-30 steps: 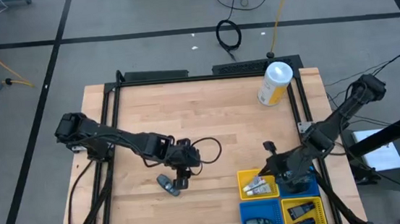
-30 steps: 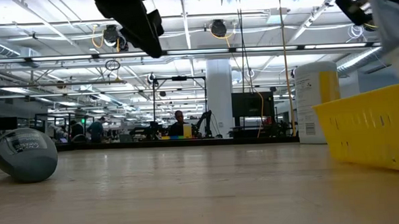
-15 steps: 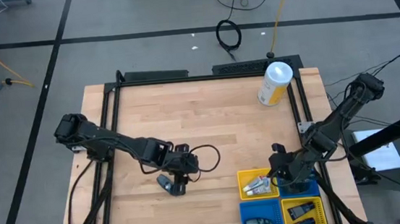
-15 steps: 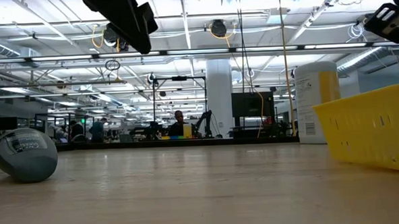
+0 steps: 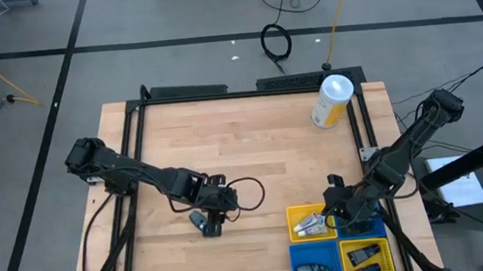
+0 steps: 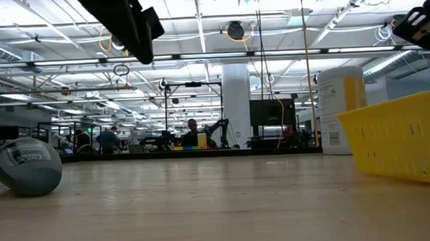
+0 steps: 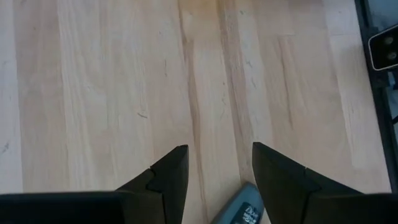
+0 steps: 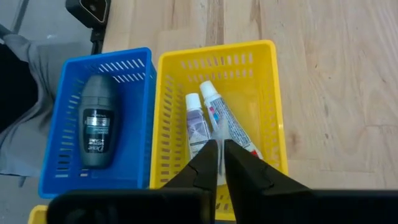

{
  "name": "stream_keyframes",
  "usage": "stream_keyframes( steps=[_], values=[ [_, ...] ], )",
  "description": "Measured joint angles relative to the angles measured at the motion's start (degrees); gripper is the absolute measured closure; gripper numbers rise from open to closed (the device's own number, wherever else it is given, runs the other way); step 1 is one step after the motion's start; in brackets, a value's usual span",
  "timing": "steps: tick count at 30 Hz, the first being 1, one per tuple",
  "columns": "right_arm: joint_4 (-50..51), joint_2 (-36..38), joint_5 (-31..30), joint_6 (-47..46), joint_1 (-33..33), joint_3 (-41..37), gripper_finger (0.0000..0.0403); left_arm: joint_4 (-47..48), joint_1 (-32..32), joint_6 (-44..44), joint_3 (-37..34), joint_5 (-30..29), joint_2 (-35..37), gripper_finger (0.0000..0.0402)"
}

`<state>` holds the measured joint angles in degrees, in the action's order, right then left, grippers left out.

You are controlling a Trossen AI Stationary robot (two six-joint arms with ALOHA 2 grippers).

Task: Pick & Place Travel size toiletries
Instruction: Put the white toothpaste into the top yellow bin, then put the black deodorant into the bottom blue bin

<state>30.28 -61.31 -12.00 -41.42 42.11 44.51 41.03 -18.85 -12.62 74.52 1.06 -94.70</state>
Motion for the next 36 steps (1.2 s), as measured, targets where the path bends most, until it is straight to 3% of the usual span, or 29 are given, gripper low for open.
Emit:
stream_keyframes(
  steps=[15,23,31,36],
  values=[
    [-2.64,-0.69,-1.5,0.67,-0.15,0.02,0.028,3.98,-2.07,-3.12,0.0,-1.16,0.0,0.0227],
    [-7.63,-0.67,-3.4,6.55,-0.15,0.04,0.0277,10.6,-4.73,-2.54,-1.86,-4.0,0.0,0.0227],
    [-9.96,-0.67,-6.16,9.57,-1.07,0.04,0.0275,12.29,-7.85,6.17,-8.71,-4.23,0.0,0.0227],
    [-9.96,-0.67,-6.16,9.57,-1.76,0.04,0.0277,12.22,-8.74,4.31,-10.24,-5.95,0.0,0.0227]
  ],
)
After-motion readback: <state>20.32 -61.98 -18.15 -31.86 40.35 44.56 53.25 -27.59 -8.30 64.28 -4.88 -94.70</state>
